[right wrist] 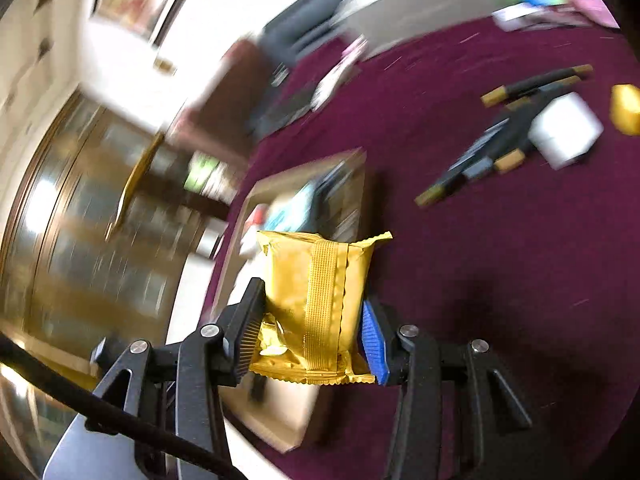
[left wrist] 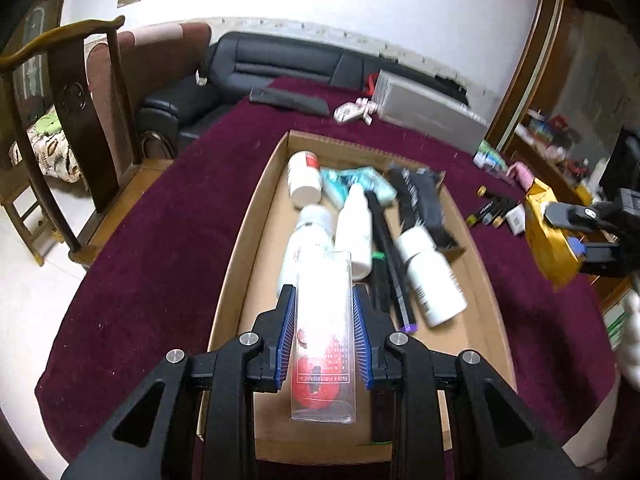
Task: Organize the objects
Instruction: 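Release the clear case and yellow snack pack into the cardboard tray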
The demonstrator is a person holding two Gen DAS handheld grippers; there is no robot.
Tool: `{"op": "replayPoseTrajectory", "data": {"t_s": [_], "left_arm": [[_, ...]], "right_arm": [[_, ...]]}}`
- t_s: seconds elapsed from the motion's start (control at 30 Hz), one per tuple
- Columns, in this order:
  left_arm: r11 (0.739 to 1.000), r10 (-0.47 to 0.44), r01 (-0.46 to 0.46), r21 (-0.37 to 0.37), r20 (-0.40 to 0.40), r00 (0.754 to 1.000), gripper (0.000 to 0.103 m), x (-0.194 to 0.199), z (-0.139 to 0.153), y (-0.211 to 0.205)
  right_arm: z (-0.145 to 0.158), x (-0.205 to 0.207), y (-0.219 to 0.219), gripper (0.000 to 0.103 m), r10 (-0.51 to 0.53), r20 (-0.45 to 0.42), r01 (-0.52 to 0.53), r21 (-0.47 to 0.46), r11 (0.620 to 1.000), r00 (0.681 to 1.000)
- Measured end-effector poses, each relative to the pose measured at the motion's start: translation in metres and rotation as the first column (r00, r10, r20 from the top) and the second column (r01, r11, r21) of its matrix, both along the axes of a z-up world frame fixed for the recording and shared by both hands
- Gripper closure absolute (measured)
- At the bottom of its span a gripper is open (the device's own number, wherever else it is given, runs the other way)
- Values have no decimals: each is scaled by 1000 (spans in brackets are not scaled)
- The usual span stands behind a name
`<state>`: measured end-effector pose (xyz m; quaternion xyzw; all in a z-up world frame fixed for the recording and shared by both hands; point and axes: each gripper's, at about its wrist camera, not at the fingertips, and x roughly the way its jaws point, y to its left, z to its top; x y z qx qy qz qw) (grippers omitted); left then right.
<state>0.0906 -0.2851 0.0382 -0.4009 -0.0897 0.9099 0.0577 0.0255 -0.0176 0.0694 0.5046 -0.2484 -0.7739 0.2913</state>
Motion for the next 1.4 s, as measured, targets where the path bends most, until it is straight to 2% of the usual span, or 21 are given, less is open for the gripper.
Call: {"op": "replayPoseTrajectory", "data": {"t_s": [0.17, 0.3, 0.5, 0.67, 0.8, 0.9, 1.0, 1.1, 1.17, 1.3, 1.4], "left_arm": [[1000, 9, -8, -22, 29, 1000, 79, -3, -9, -4], [998, 22, -18, -64, 54, 998, 79, -8, -14, -6], [996, 13, -7, -91, 59, 998, 79, -10, -18, -8], [999, 1, 1, -41, 53, 999, 78, -4, -12, -11], [1000, -21, 21, 0, 29, 999, 70, 5, 2, -12], [999, -32, 32, 7, 5, 999, 69, 11, 13, -13], [1000, -21, 22, 21, -19, 1000, 67, 19, 22, -18], [999, 9, -6, 53, -42, 999, 58, 25, 26, -28], [994, 39, -36, 101, -31, 999, 57, 23, 24, -35], [977, 38, -41, 208, 17, 999, 57, 5, 9, -33], [967, -32, 16, 254, 59, 998, 57, -7, -2, -13]], "right_arm": [[-20, 19, -77, 59, 213, 35, -215, 54, 975, 976], [-36, 28, -105, 59, 280, 56, -285, 109, 952, 958], [-52, 31, -117, 59, 264, 67, -272, 255, 928, 962], [-60, 25, -118, 59, 231, 48, -232, 363, 902, 972], [-56, 27, -115, 60, 219, -2, -195, 440, 877, 976], [-53, 25, -123, 60, 224, -41, -178, 479, 860, 974], [-52, 25, -127, 58, 233, -58, -177, 483, 858, 971], [-40, 25, -117, 58, 226, -80, -174, 416, 893, 971], [-29, 28, -105, 58, 212, -115, -155, 375, 914, 970], [-10, 27, -89, 52, 138, -178, -74, 328, 942, 974], [-3, 24, -81, 52, 96, -188, -35, 306, 951, 978]]}}
